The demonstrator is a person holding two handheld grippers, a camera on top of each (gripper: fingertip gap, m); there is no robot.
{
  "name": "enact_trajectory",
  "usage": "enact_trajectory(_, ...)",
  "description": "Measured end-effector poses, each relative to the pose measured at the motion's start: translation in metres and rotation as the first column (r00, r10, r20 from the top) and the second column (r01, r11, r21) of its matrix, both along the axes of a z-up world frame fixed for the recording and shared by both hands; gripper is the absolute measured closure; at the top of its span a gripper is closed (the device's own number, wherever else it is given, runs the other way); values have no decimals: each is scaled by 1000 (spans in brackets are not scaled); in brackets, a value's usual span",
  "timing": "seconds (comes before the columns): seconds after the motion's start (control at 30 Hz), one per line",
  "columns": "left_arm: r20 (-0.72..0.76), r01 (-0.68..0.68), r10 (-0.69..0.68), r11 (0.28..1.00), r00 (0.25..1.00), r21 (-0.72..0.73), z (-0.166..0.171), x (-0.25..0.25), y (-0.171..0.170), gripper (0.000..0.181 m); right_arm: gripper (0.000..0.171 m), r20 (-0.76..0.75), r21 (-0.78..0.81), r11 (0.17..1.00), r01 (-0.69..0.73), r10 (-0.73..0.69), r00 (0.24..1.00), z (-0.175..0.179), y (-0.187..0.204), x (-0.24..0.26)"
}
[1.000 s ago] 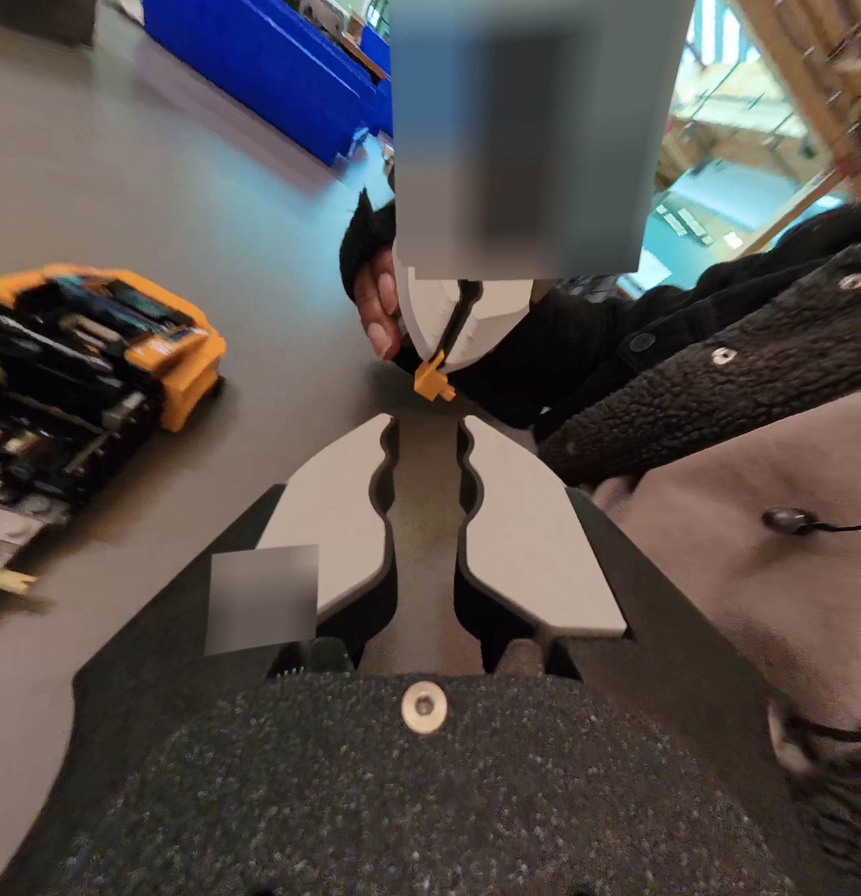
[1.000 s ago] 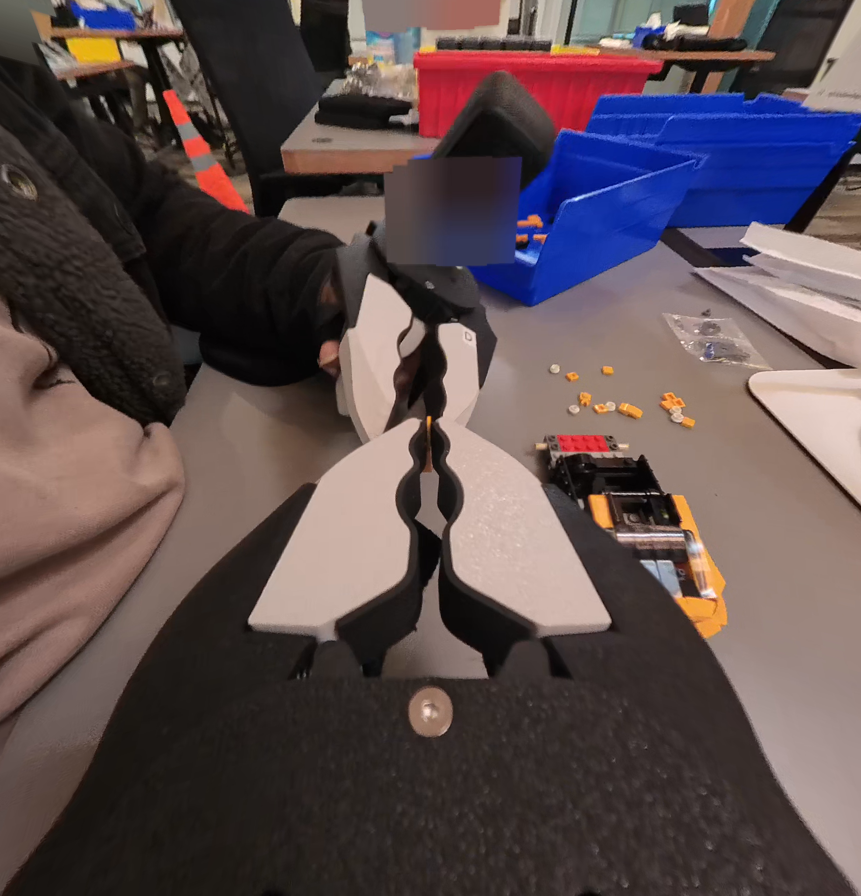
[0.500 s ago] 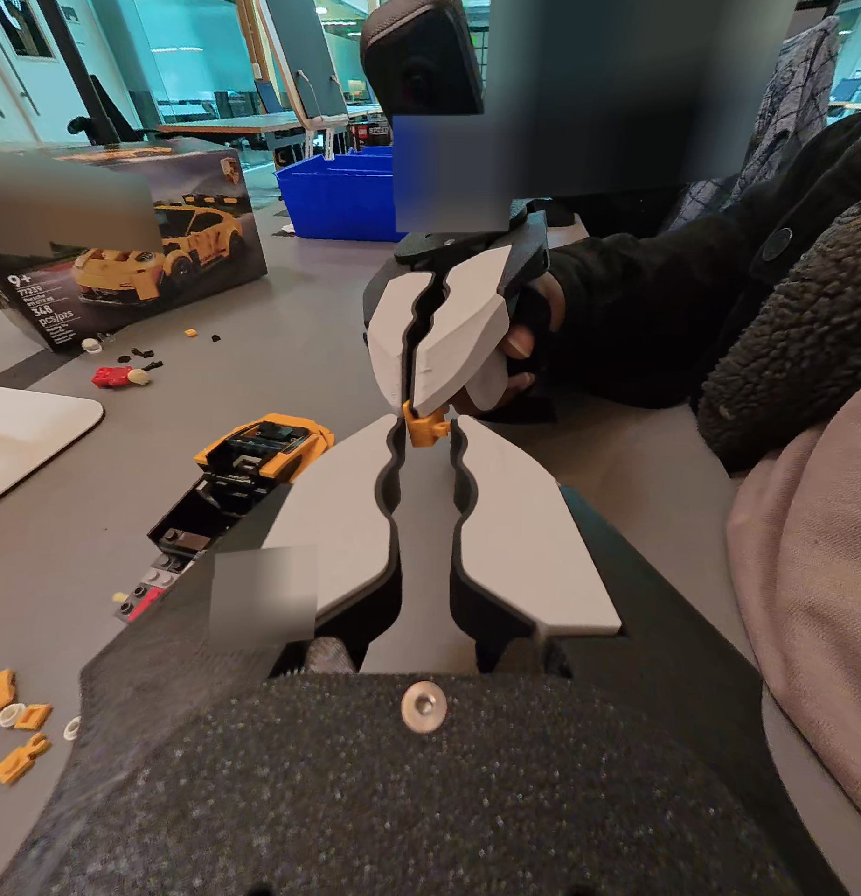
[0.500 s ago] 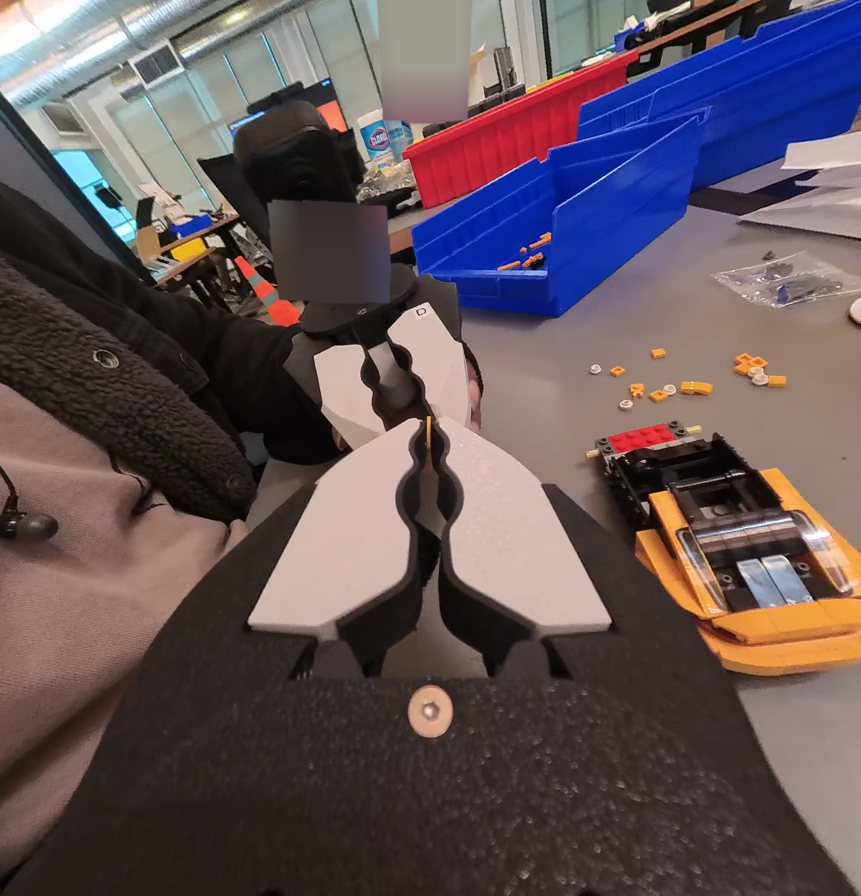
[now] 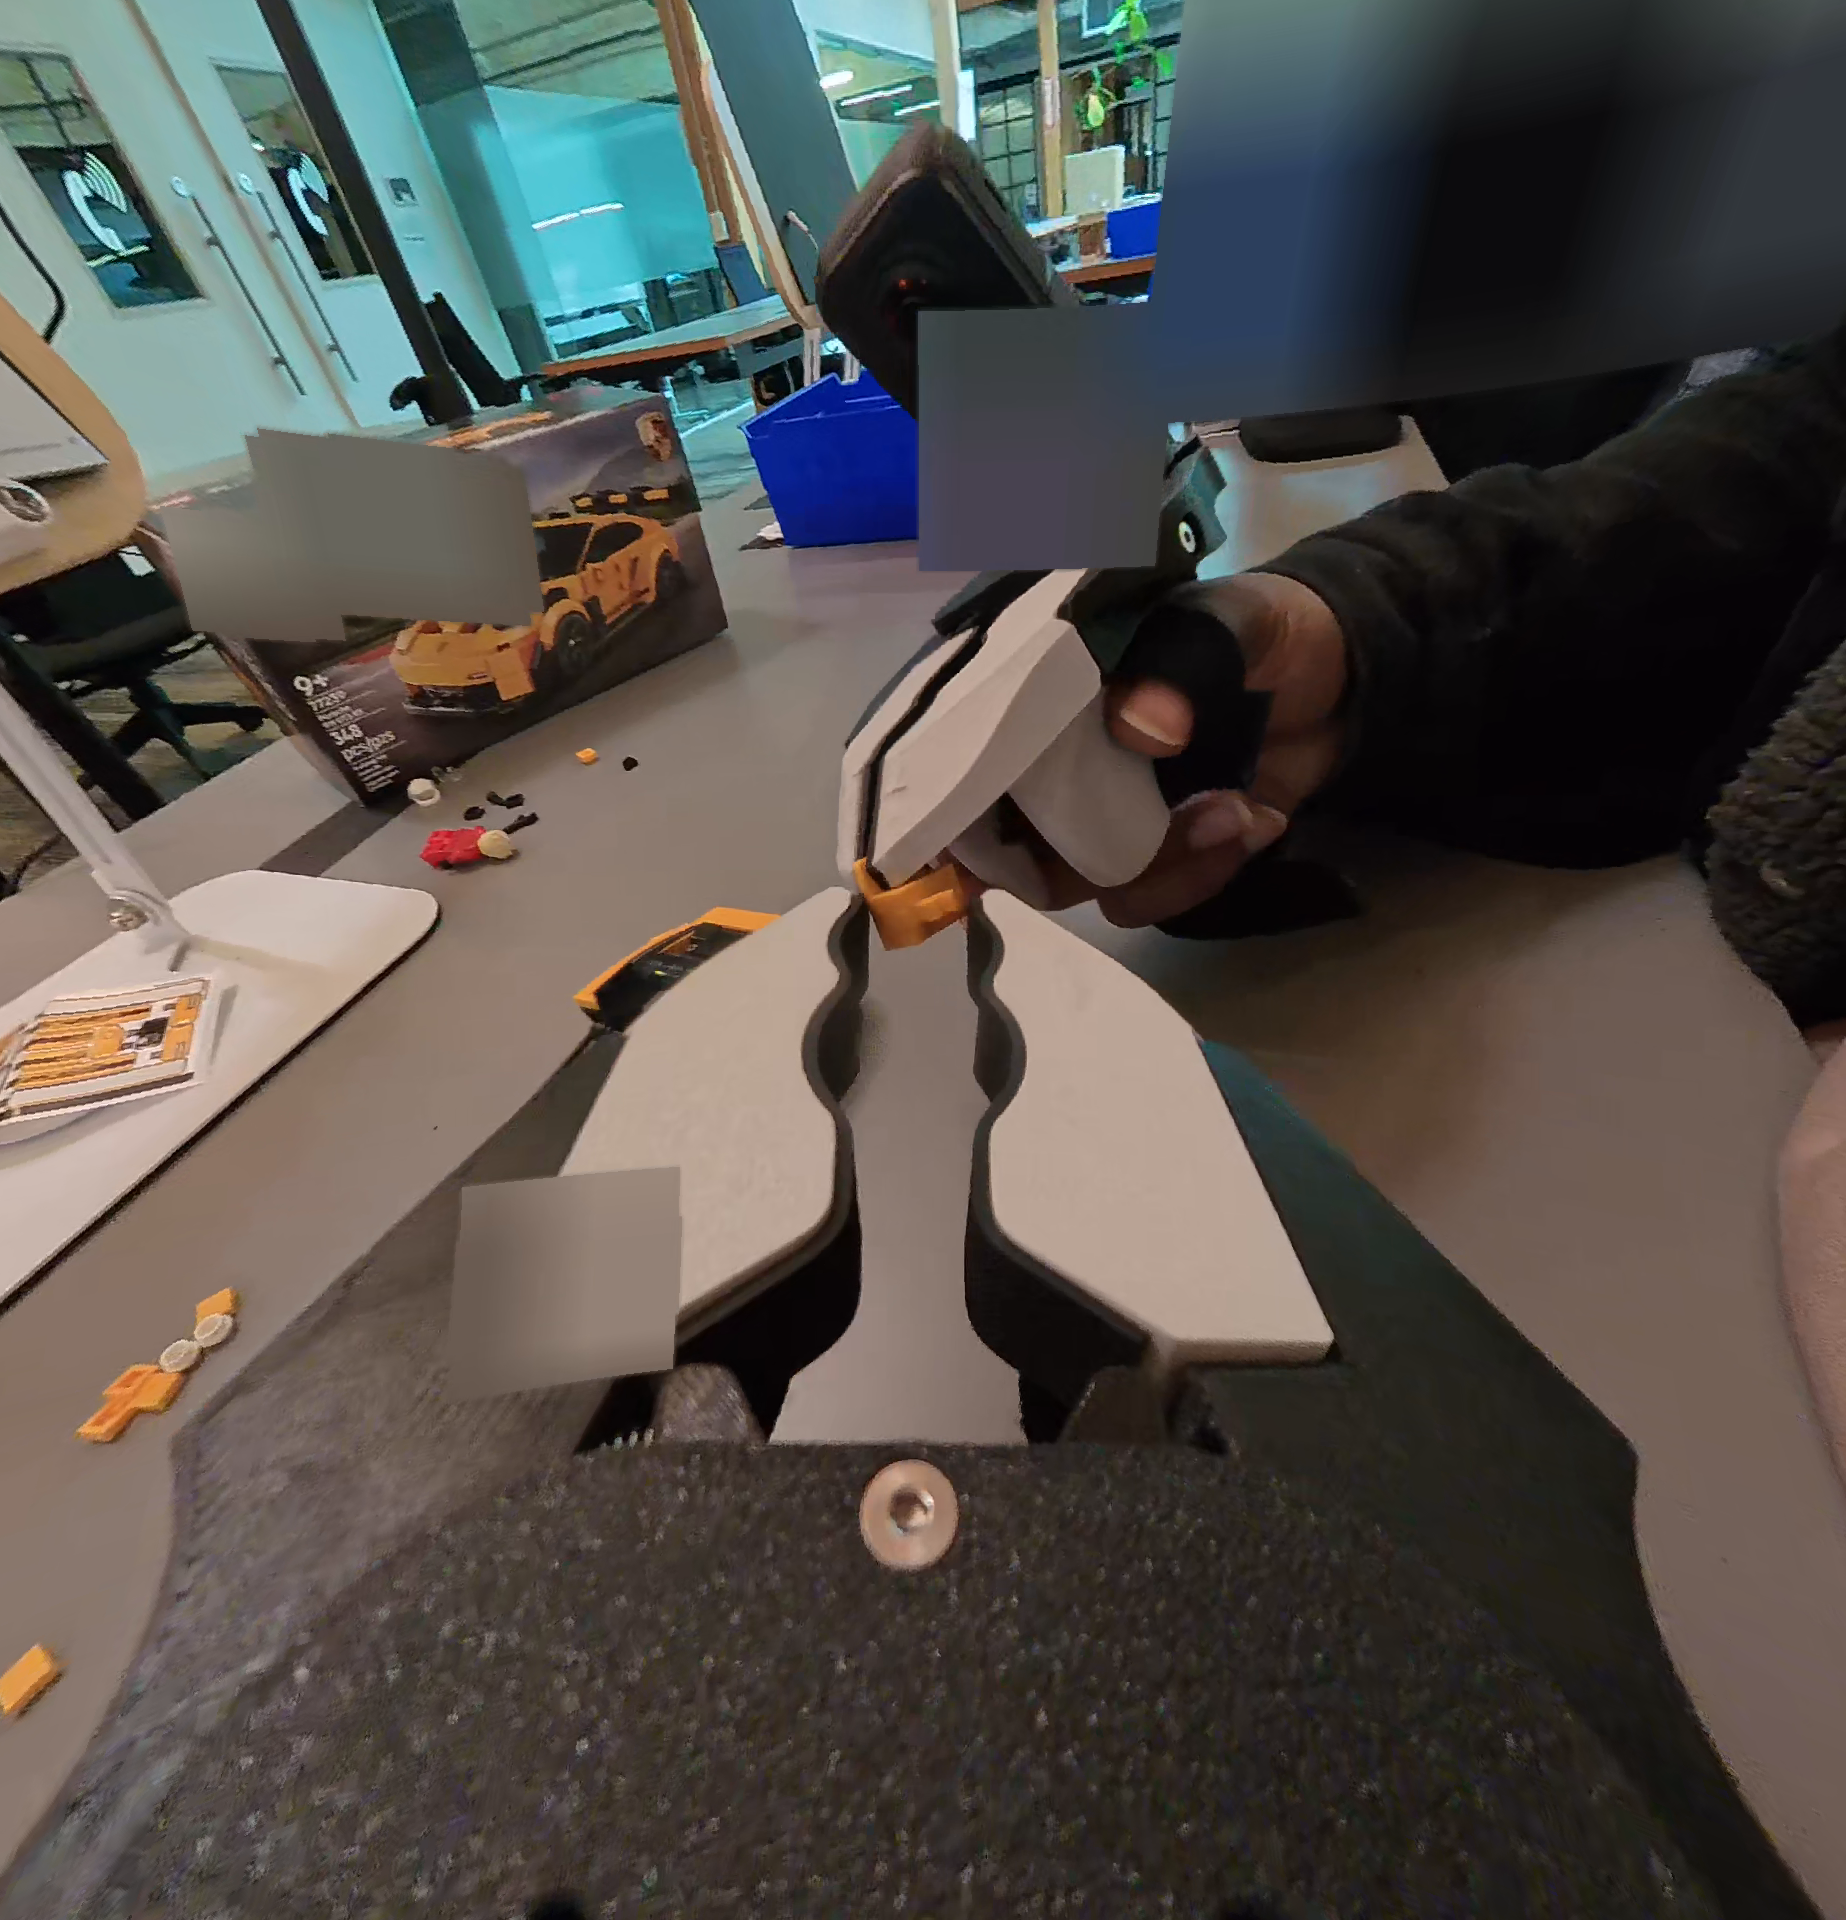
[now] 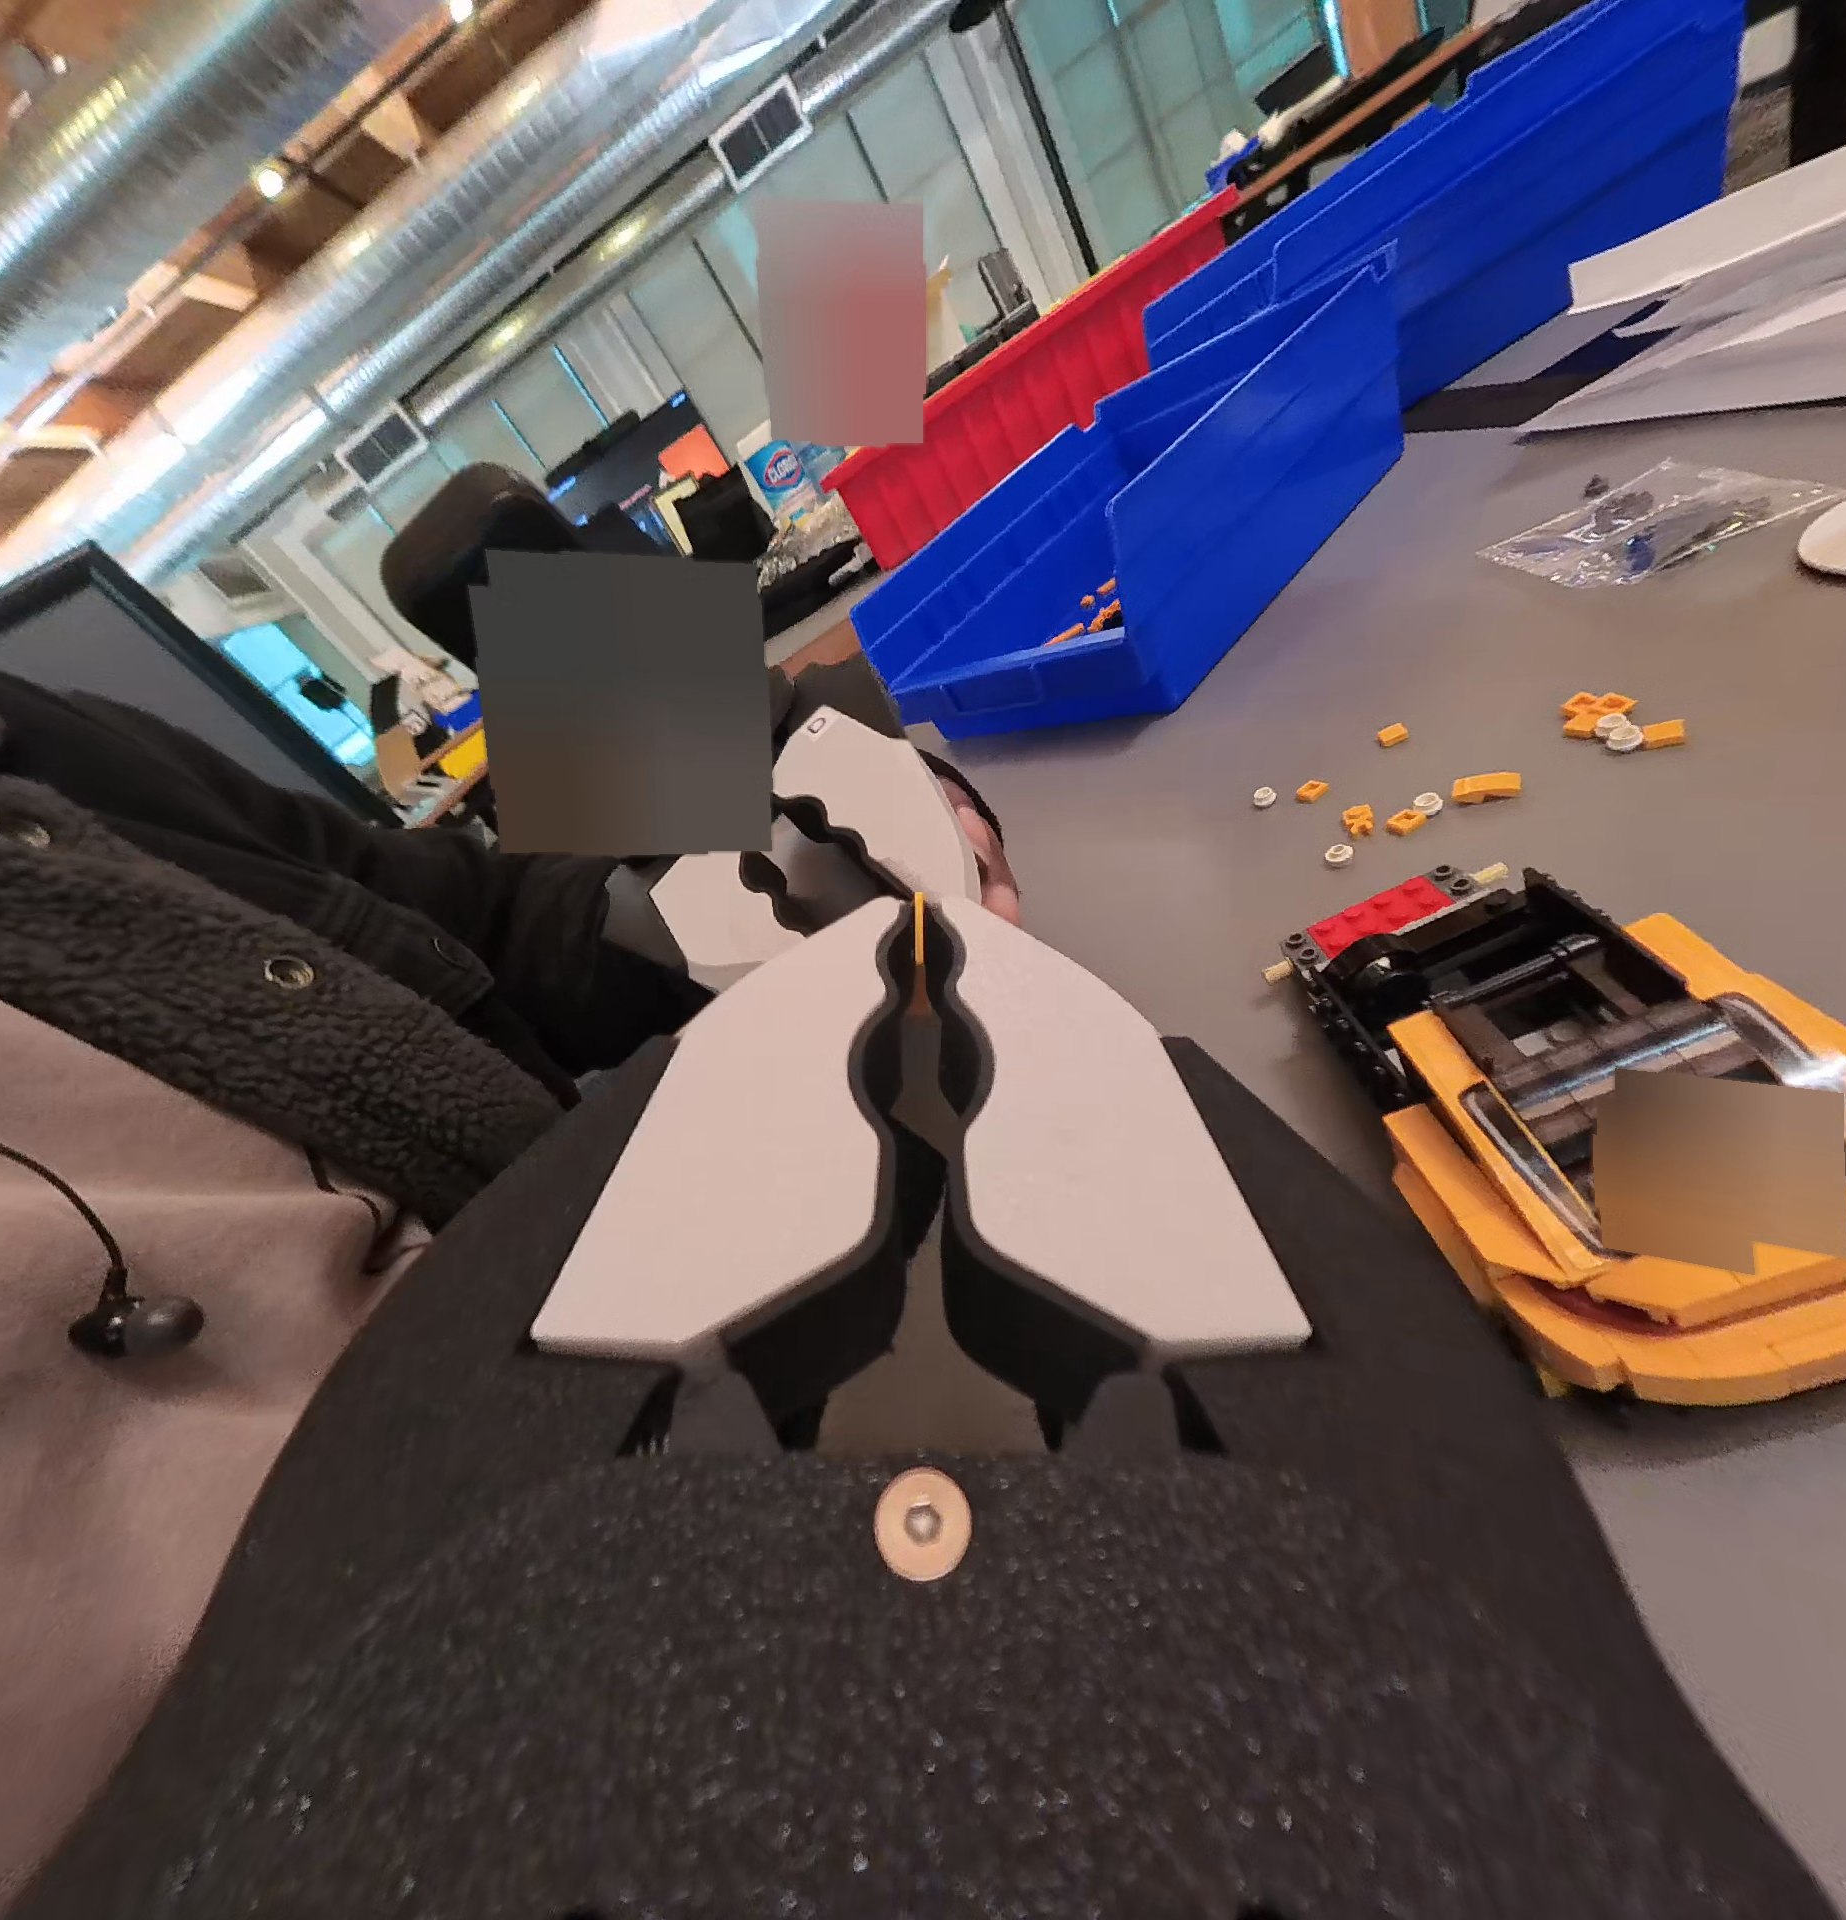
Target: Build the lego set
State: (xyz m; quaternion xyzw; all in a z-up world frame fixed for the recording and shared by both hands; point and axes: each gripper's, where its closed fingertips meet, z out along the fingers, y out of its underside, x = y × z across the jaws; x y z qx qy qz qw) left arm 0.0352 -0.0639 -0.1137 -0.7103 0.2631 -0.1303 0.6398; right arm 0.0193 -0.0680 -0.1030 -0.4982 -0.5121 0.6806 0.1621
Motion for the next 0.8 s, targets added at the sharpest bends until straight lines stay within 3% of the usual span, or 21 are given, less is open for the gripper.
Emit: enact_trajectory(0.8, -19, -37, 37, 999, 999, 3, 1, -3, 2, 165, 169, 37, -185, 983, -13, 20, 999, 1, 3, -2)
